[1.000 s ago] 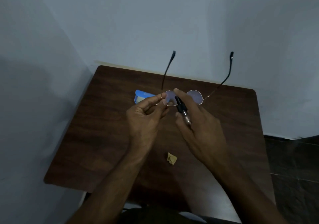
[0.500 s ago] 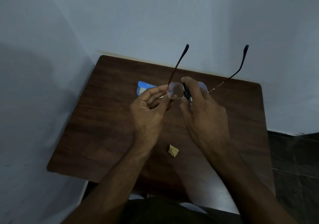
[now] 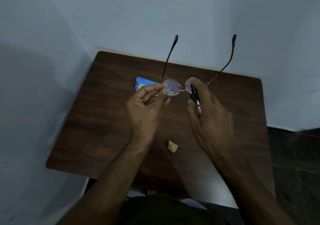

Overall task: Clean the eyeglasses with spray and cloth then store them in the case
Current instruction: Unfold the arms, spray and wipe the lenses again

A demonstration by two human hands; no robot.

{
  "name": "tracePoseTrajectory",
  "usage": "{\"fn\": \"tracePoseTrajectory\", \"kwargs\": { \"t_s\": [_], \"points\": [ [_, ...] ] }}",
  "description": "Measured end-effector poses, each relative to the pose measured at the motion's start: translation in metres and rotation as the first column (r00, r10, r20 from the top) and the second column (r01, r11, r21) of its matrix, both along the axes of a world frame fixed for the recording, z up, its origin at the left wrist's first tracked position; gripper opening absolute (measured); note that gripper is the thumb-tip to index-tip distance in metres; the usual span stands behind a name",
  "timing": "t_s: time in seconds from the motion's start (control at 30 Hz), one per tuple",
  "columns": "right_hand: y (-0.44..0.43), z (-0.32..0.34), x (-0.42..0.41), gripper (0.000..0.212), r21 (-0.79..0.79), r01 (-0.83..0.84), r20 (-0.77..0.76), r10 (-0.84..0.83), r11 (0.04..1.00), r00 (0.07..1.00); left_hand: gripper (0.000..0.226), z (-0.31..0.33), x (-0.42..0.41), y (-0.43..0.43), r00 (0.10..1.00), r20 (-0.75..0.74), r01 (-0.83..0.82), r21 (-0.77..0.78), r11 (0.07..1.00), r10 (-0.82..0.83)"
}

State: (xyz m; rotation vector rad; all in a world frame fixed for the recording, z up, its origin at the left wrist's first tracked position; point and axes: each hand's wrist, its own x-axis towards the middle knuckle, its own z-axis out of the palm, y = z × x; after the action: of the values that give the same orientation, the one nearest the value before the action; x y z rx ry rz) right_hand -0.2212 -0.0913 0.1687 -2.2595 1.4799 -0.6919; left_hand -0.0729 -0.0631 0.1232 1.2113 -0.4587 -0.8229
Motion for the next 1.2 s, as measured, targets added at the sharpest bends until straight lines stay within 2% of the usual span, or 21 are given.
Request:
{"fn": "tracePoseTrajectory", "kwargs": {
  "t_s": [0.17,0.33,0.5,0.63,0.9,1.0,1.1,1.2],
  "points": [
    [-0.016,-0.005,-0.018,0.054,-0.099,0.060,-0.021,-0.063,0.993,0.998,0.016,0.001,-0.001,-0.002,1.000,-0.014,0.000,0.001,1.000,0.000],
    [-0.020,-0.011,-0.026,0.049,-0.042,0.022,-0.135,-0.028,0.999,0.991,0.018,0.003,-0.002,-0.001,1.000,0.006,0.011,0.000,1.000,-0.011],
    [-0.020,-0.011,-0.030,0.050,-0.039,0.048,-0.096,-0.052,0.998,0.994,0.013,0.004,-0.004,0.000,1.000,-0.004,0.014,0.002,1.000,-0.014],
    [-0.015,-0.013,-0.030,0.045,-0.080,-0.015,-0.089,0.008,0.997,0.996,0.013,0.002,-0.007,0.002,1.000,-0.004,0.019,0.001,1.000,-0.019],
    [-0.012,-0.023,-0.035,0.045,-0.098,-0.049,0.023,0.052,0.994,0.998,0.016,-0.003,-0.008,0.005,0.999,-0.019,0.029,-0.003,1.000,-0.029],
    [-0.003,-0.037,-0.044,0.054,-0.123,-0.083,0.115,0.097,0.989,0.989,0.015,-0.007,-0.007,0.006,0.999,-0.034,0.037,-0.016,0.999,-0.037],
    [0.007,-0.067,-0.057,0.063,-0.046,-0.027,0.231,0.037,0.999,0.972,0.015,-0.011,-0.005,0.006,0.997,-0.070,0.040,-0.022,0.999,-0.041],
    [0.012,-0.113,-0.068,0.049,0.055,0.008,0.296,-0.024,0.998,0.955,0.020,-0.017,-0.003,0.008,0.995,-0.097,0.037,-0.008,0.999,-0.038]
  ]
}}
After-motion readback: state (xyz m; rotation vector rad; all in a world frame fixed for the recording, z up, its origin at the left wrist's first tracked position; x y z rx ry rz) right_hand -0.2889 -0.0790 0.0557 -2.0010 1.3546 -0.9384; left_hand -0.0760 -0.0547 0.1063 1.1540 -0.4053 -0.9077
